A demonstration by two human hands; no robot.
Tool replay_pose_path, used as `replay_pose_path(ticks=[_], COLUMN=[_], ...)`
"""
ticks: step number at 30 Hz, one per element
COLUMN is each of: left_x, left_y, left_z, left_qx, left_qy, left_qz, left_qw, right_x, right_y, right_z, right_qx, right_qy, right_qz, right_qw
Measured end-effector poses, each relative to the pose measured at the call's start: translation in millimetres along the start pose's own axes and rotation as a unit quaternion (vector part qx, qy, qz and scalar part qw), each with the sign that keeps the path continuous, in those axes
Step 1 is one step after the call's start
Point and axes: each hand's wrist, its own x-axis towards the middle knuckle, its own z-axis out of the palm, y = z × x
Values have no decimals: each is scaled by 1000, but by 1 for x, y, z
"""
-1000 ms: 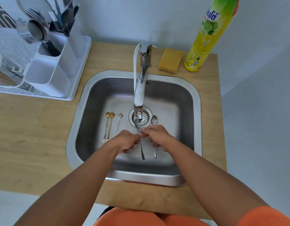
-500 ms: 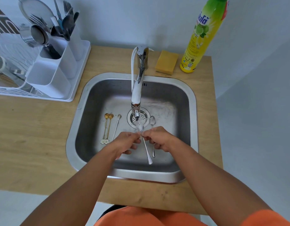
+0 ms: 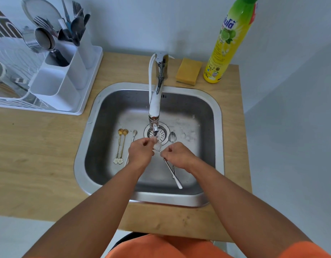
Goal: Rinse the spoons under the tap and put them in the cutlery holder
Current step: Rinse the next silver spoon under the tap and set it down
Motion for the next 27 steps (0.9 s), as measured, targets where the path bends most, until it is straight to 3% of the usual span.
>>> replay_pose_path(ticks=[3, 10, 19, 27], left_x=[1, 10, 10, 9], left_y=[-2, 1, 10, 6], left_z=[-1, -11, -7, -13], left_qx=[32, 37, 69, 143], left_qy=[12, -49, 5, -7], left_qz=[11, 44, 94, 179], left_qw=[999, 997, 993, 973], right_x=[0, 7, 11, 12], right_y=[6, 13, 10, 6], right_z=[-3, -5, -4, -5], right_qx=[-41, -66, -23, -37], right_qy=[7, 13, 17, 24], right_qz=[-33, -93, -133, -147], right_qw=[999, 993, 991, 988])
